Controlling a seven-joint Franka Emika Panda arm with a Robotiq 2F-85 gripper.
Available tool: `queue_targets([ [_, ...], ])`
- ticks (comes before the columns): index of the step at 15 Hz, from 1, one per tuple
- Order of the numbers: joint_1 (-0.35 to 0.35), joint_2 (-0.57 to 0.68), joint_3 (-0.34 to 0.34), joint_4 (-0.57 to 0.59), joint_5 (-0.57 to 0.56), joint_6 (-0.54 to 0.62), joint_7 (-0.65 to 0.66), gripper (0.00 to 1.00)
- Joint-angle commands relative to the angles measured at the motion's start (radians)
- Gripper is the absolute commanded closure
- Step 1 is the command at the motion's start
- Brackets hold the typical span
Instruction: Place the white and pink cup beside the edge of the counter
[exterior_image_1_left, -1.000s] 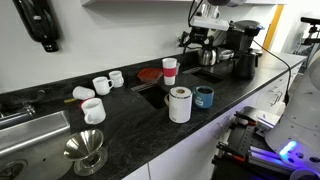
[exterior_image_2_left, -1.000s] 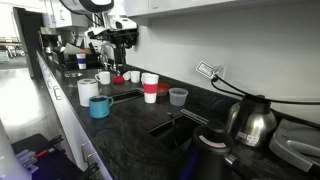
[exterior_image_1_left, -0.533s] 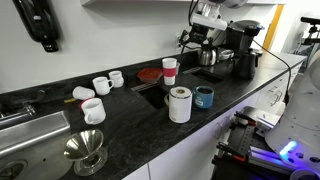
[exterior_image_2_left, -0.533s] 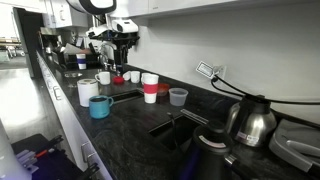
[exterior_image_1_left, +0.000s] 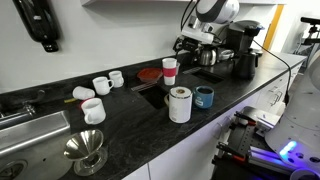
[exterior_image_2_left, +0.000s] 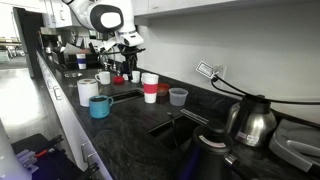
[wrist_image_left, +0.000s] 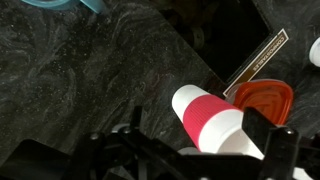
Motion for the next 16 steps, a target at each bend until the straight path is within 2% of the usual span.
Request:
queue_targets([
  [1, -0.018, 0.062, 0.010, 0.029, -0.076, 0.071, 0.082, 0.00],
  [5, -0.020, 0.103, 0.001, 0.050, -0.154, 0.107, 0.170, 0.00],
  [16, 0.011, 0.263, -0.036, 0.182, -0.237, 0.116, 0.278, 0.00],
])
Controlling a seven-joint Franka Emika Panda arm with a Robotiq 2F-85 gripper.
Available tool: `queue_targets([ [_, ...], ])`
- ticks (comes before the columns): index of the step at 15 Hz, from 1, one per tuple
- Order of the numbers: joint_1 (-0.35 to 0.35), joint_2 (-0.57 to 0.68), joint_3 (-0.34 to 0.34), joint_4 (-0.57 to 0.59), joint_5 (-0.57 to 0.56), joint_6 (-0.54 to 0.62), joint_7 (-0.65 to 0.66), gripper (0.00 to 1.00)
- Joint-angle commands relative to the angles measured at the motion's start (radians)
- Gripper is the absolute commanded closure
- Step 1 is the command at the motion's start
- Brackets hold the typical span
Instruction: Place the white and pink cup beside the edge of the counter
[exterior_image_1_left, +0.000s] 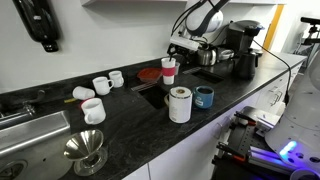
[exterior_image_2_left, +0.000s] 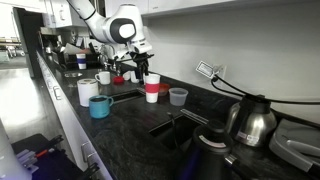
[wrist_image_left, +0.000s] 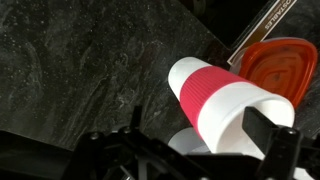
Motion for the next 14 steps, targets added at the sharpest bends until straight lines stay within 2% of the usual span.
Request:
queue_targets([
  [1, 0.024, 0.054, -0.027, 0.053, -0.053, 0.009, 0.060, 0.00],
  [5, 0.039, 0.071, -0.044, 0.070, -0.054, 0.005, 0.065, 0.00],
  [14, 0.065, 0.011, -0.044, 0.031, 0.054, 0.021, -0.088, 0.00],
])
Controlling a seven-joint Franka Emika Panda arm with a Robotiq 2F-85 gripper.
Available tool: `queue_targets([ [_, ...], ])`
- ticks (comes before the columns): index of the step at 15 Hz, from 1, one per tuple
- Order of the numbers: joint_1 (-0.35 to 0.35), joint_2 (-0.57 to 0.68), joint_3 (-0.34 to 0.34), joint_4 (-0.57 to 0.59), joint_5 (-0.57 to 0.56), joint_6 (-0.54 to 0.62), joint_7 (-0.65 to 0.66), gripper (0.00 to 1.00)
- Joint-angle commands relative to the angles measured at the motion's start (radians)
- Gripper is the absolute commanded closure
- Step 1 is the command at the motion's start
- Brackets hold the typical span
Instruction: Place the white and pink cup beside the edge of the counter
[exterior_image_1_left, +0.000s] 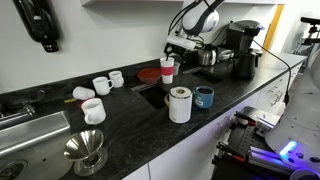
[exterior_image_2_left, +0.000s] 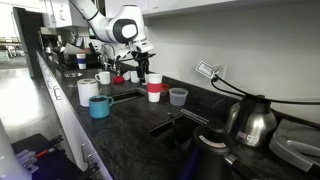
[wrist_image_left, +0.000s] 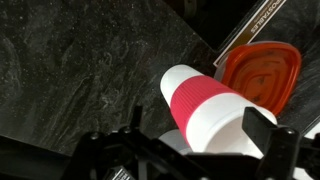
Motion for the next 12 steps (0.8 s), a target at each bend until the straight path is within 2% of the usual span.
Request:
queue_targets([
  [1, 0.017, -0.028, -0.015, -0.018, 0.031, 0.023, -0.056, 0.00],
  [9, 0.011, -0.022, -0.030, -0.005, 0.016, 0.028, -0.061, 0.00],
  [12, 0.007, 0.000, -0.034, 0.011, -0.027, 0.034, -0.028, 0.00],
])
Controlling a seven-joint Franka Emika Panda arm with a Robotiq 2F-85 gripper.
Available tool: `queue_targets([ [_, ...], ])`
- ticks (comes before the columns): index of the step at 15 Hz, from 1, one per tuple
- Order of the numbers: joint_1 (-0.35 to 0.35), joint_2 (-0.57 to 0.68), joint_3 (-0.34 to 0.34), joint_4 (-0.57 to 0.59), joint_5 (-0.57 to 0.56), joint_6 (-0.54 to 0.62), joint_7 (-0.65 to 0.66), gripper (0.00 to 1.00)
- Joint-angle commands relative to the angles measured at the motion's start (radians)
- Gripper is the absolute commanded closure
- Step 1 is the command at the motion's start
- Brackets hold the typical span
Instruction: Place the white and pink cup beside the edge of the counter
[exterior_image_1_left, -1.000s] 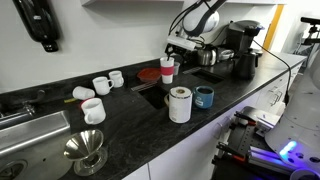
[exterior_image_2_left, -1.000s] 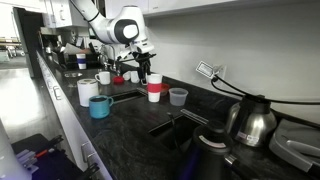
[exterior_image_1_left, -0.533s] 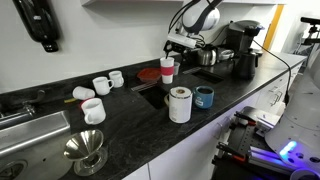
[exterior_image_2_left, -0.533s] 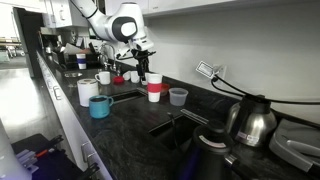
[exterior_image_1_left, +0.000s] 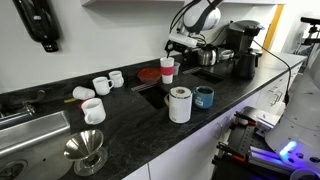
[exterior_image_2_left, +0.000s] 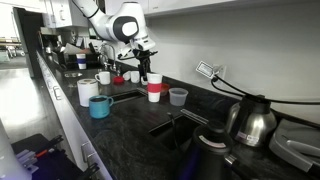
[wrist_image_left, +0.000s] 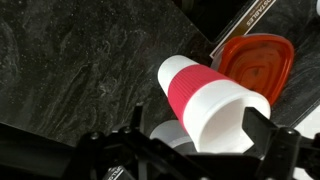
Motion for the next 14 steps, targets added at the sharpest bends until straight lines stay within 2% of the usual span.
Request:
queue_targets([
  [1, -0.001, 0.023, -0.015, 0.016, -0.055, 0.033, 0.034, 0.00],
  [4, -0.003, 0.041, -0.029, 0.030, -0.088, 0.039, 0.052, 0.00],
  [11, 0.025, 0.096, -0.035, 0.060, -0.061, 0.041, 0.034, 0.00],
  [13, 0.031, 0.107, -0.038, 0.063, -0.053, 0.037, 0.030, 0.09],
  [14, 0.031, 0.109, -0.039, 0.064, -0.048, 0.034, 0.027, 0.17],
])
